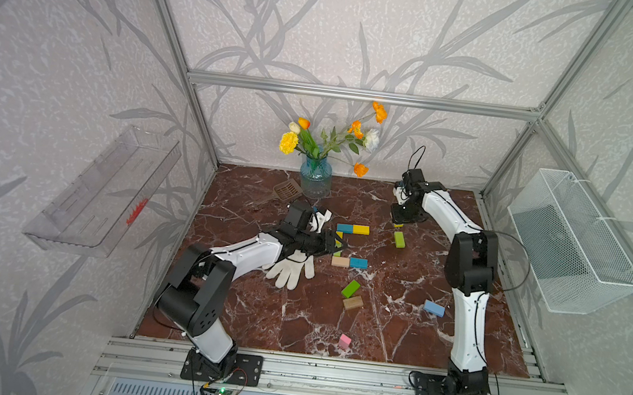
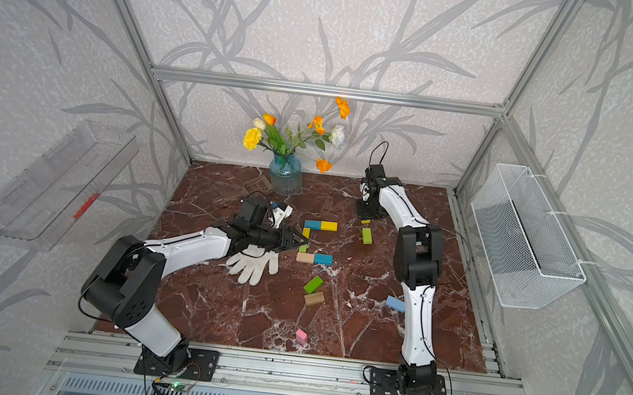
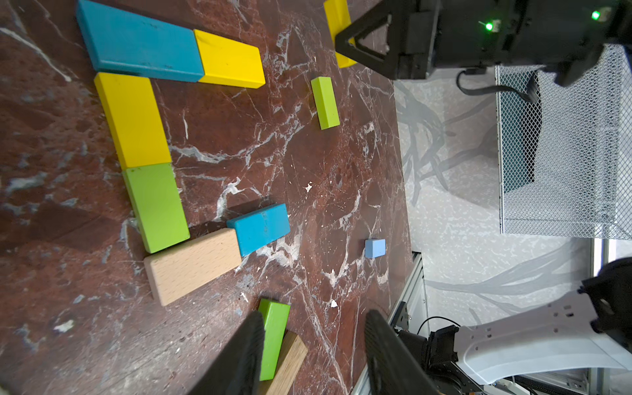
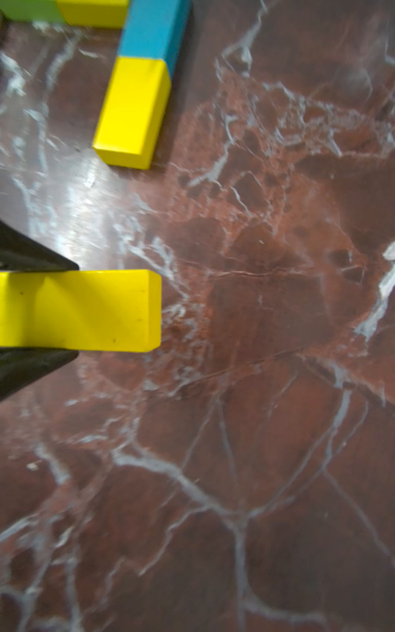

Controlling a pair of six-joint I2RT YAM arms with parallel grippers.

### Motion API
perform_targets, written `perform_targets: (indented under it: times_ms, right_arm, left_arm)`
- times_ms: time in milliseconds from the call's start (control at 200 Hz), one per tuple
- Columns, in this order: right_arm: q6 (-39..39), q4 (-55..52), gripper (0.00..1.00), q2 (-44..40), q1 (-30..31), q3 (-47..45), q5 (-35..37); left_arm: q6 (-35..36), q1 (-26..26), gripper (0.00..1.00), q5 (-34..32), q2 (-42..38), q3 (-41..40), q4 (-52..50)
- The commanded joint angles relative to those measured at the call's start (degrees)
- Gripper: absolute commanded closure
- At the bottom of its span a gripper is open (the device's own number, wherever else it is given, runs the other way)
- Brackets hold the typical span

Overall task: Assemble the letter c with building blocks
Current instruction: Pick up the building block from the center of the board, then assemble the building block at the center of the board.

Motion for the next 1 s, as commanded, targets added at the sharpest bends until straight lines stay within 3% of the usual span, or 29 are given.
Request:
perform_targets:
  times_ms: [0, 335, 470, 995]
  right_arm:
    - [4.7, 4.4, 0.78, -8.4, 0.3, -8.3, -0.4]
    - [11.9, 10.5, 0.79, -27.4, 0.6, -35.5, -1.3]
    - [13.4, 11.5, 0.79, -32.4, 0.9, -42.2, -1.6]
    - [12.7, 17.2, 0.79, -33.5, 2.2, -48.7, -1.4]
  left_arm:
    - [-1.0, 0.3, 0.51, -0.1, -2.4, -1.2, 3.3]
    - [-1.3, 0.3, 0.52, -0.8, -3.7, -2.7, 4.7]
    - [-1.6, 0.3, 0.52, -0.6, -3.6, -3.0, 5.7]
    - [-2.0, 0.5, 0.52, -1.9, -5.5, -4.9, 6.6]
